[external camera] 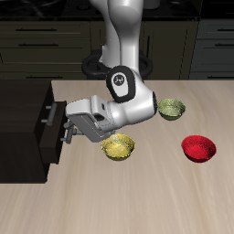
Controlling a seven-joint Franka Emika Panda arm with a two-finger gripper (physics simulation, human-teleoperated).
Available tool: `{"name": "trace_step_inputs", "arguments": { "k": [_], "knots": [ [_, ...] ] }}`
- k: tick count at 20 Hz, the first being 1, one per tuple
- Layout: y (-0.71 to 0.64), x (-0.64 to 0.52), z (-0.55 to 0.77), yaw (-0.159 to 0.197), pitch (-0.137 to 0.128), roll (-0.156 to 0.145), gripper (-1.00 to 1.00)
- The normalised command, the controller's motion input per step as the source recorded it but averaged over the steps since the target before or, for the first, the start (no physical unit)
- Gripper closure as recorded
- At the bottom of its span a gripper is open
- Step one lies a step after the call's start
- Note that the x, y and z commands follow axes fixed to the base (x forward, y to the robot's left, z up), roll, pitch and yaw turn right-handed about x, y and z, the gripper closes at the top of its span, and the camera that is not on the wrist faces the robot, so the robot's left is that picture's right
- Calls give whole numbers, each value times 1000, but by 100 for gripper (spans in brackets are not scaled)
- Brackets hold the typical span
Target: Open the middle drawer of the wooden cabinet
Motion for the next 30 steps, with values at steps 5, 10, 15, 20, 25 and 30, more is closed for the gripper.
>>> {"name": "trace_step_inputs", "arguments": {
  "k": [5, 10, 15, 20, 25, 30],
  "knots": [
    [334, -13, 95, -3, -29, 60, 100],
    [219, 6, 3, -15, 4, 36, 100],
    [283, -8, 87, -16, -5, 42, 100],
    [351, -58, 157, -38, 1, 51, 100],
    [183, -113, 48, -4, -12, 25, 100],
    [159, -108, 2, -20, 21, 26, 100]
  ]
}}
